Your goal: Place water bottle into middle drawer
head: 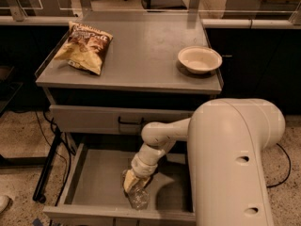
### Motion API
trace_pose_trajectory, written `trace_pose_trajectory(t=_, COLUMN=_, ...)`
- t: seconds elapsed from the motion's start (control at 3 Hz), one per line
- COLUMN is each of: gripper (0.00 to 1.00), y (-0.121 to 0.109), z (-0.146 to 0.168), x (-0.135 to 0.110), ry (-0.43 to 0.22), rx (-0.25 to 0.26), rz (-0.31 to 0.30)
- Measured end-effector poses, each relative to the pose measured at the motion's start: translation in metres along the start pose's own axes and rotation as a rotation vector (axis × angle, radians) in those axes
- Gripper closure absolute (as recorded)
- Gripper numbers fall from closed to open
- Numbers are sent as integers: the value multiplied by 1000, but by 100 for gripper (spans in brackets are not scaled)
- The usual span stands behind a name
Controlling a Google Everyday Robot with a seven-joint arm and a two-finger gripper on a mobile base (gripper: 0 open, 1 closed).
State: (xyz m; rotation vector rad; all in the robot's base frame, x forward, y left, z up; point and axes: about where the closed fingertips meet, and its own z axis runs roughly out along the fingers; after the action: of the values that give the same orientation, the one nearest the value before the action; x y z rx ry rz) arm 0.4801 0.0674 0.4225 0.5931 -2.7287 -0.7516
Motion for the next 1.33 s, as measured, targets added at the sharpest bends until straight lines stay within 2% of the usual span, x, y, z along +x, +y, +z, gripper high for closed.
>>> trace_pose_trajectory(t=0.33, gripper=100, y=-7, z=-15, x=-10, ry=-71, rx=3, rz=-6)
trace_pose_trajectory(t=1.33, gripper=100, y=-13, z=-13, x=-14, ry=-91, rx=1, rz=28)
